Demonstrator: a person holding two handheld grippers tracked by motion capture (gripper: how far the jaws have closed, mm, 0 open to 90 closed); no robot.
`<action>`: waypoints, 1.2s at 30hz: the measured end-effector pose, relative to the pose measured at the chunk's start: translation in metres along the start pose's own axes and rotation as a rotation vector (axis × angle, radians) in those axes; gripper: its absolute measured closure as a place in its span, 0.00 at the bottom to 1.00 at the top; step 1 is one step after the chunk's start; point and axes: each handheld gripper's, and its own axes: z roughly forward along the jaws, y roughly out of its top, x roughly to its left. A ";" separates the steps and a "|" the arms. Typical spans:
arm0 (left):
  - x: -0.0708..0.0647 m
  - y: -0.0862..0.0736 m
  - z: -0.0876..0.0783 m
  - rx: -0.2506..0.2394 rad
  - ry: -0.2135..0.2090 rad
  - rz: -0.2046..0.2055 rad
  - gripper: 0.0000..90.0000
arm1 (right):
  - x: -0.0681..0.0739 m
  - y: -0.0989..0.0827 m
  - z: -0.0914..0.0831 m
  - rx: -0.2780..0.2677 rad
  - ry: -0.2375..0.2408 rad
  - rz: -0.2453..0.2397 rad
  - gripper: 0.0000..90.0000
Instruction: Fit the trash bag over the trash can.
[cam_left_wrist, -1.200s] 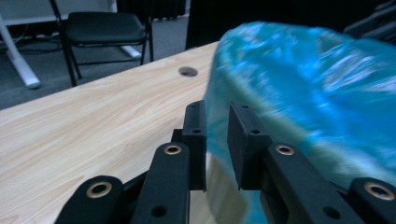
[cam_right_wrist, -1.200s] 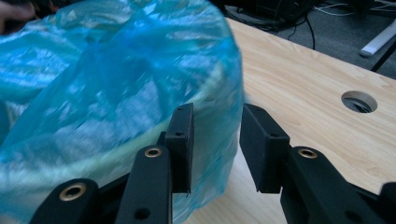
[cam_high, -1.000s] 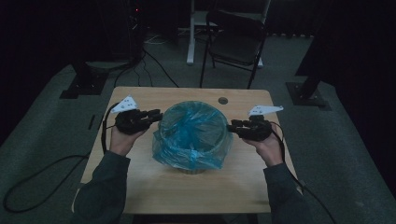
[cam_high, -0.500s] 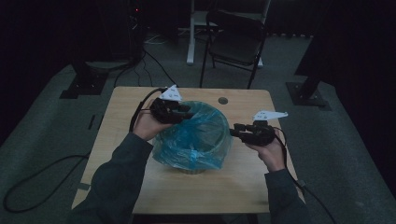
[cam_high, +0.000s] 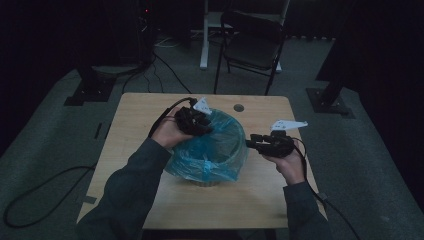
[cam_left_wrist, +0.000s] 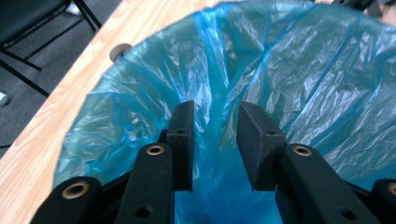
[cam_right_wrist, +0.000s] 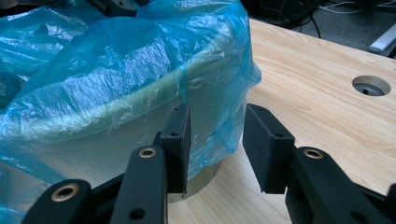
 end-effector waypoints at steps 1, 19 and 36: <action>-0.001 0.001 0.001 0.011 0.001 0.009 0.75 | -0.001 0.000 0.000 0.001 0.000 0.000 0.68; -0.014 0.012 0.032 0.220 0.051 0.125 0.72 | -0.002 -0.004 0.004 0.015 0.010 0.007 0.68; -0.029 0.017 0.068 0.427 0.062 0.227 0.67 | -0.001 -0.004 0.005 0.022 0.016 -0.002 0.67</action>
